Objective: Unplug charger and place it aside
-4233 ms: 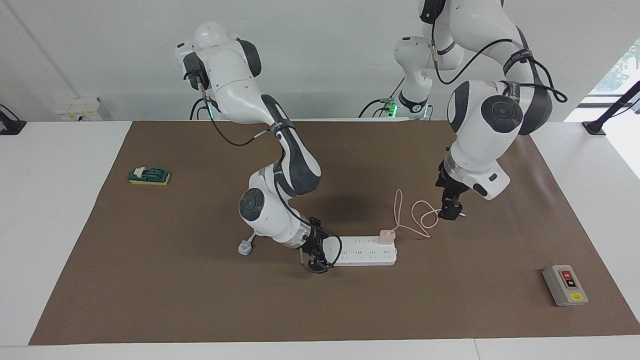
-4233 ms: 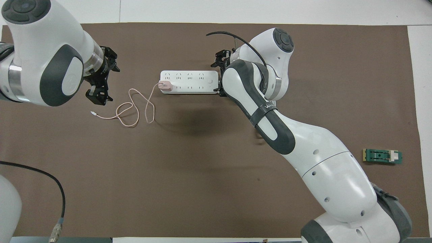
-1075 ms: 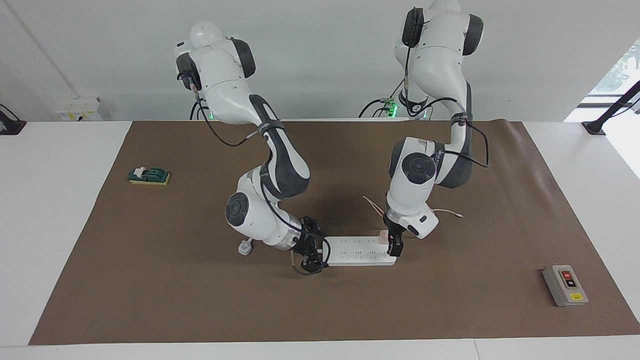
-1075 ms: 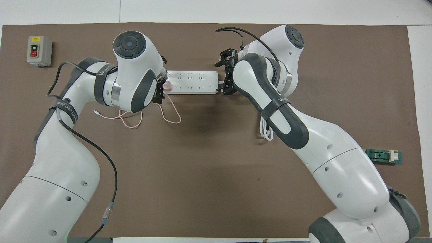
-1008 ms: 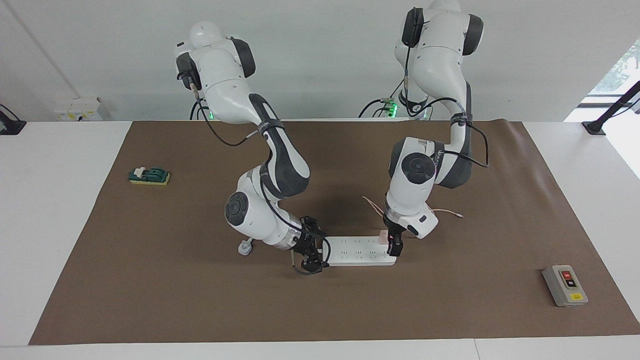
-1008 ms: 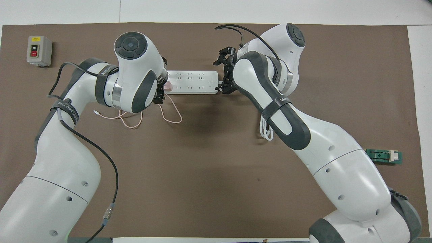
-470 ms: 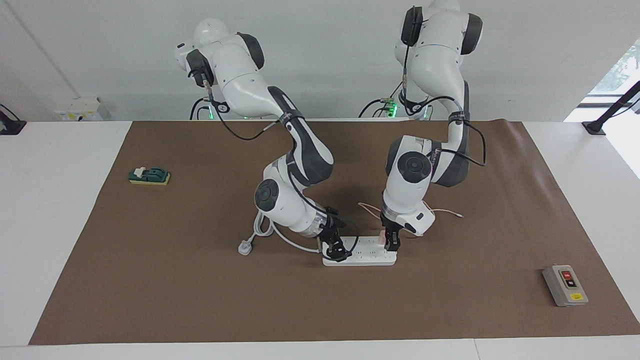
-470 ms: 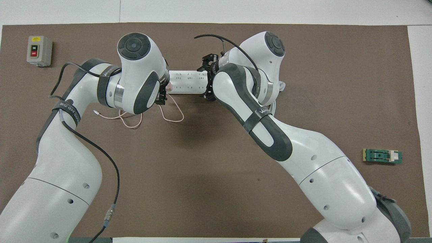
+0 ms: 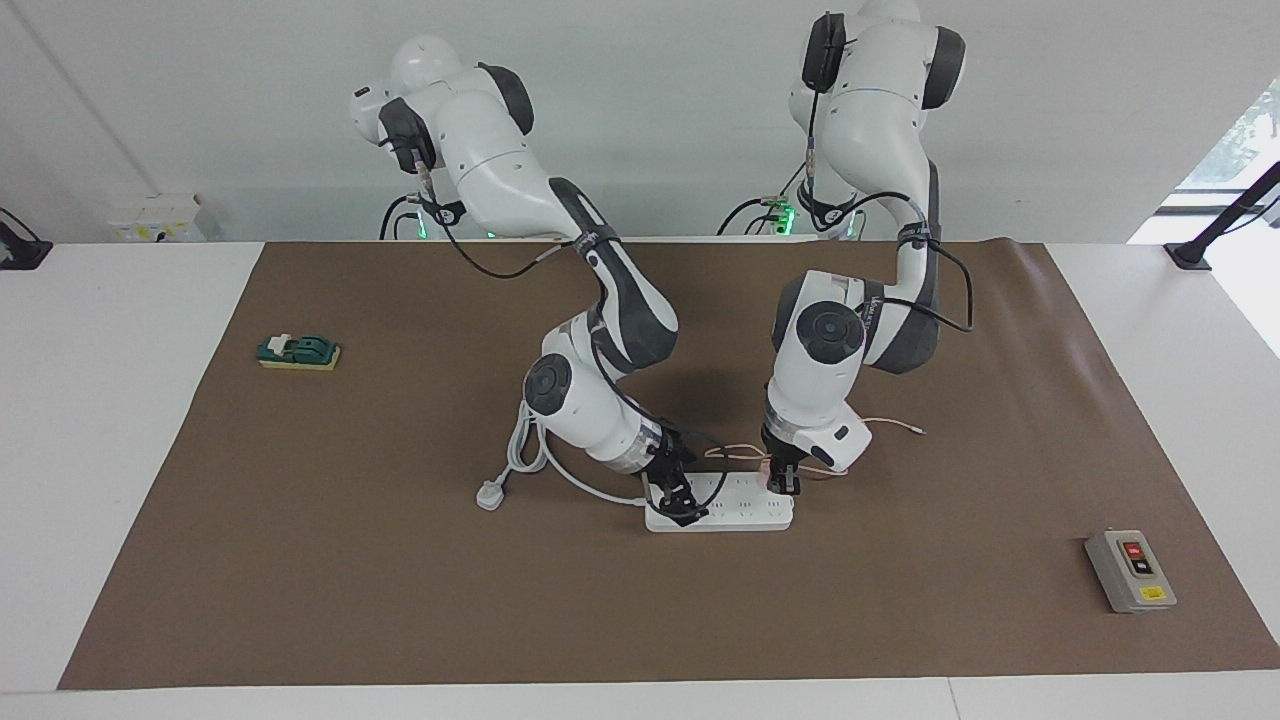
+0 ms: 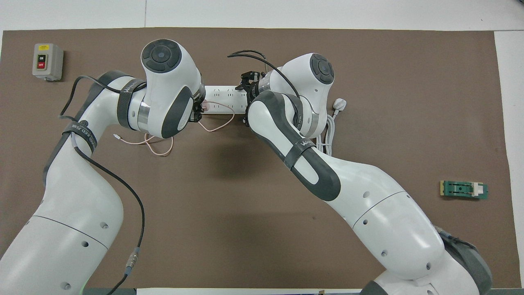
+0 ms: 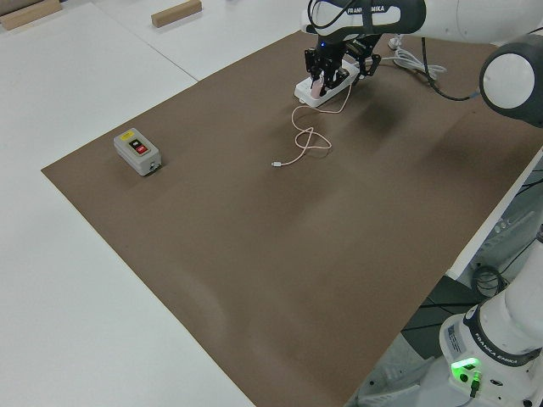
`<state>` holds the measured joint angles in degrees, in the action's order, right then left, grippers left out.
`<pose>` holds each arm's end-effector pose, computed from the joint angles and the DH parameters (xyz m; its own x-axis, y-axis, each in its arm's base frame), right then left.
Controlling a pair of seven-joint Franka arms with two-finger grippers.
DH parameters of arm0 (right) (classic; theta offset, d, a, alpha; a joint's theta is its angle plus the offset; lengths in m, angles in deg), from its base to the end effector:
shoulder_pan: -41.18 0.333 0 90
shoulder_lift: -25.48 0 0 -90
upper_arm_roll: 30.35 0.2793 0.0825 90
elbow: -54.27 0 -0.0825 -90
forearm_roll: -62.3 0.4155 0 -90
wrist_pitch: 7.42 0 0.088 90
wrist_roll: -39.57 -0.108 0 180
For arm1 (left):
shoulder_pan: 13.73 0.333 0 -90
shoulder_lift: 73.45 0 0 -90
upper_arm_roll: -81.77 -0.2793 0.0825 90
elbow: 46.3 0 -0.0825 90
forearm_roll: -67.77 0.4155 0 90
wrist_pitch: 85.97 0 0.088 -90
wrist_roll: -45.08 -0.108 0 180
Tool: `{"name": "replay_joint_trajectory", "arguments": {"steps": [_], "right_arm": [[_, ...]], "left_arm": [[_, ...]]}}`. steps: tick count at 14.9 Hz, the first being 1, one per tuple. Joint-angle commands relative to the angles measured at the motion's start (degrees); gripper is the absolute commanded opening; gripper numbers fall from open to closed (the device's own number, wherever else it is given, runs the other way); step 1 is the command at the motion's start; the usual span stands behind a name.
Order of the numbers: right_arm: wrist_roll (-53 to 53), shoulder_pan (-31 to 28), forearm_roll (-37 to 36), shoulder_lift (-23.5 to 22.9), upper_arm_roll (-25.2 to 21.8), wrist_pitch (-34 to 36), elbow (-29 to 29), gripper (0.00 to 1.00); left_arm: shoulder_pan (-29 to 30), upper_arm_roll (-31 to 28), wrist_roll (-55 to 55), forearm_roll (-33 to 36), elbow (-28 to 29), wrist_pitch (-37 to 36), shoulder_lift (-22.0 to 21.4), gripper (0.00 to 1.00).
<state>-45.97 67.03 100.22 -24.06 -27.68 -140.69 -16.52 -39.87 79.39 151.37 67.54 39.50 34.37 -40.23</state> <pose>0.6829 0.3736 0.2315 0.1587 -0.8200 -0.5500 -0.9862 -0.1052 -0.1277 0.6536 -0.2921 0.2864 0.1349 0.9908 0.0119 0.9904 -0.1351 0.0279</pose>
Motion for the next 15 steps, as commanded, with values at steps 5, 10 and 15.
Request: {"name": "replay_joint_trajectory", "arguments": {"steps": [5, 10, 15], "right_arm": [[5.7, -1.1, -0.2, 0.8, 0.0, -0.5, -1.3, 1.00], [6.0, -1.8, 0.3, 0.1, -0.2, -0.3, -1.2, 1.00], [6.1, -4.0, 0.4, -0.4, -0.1, 1.1, 0.0, 1.00]], "left_arm": [[-0.7, -0.4, 1.1, 1.1, 2.8, -0.3, -1.8, 0.08], [-0.7, -0.4, 1.1, 1.1, 2.8, 0.0, -1.8, 0.08], [-0.7, -0.4, 1.1, 1.1, 2.9, 0.1, -1.8, 0.08]]}}
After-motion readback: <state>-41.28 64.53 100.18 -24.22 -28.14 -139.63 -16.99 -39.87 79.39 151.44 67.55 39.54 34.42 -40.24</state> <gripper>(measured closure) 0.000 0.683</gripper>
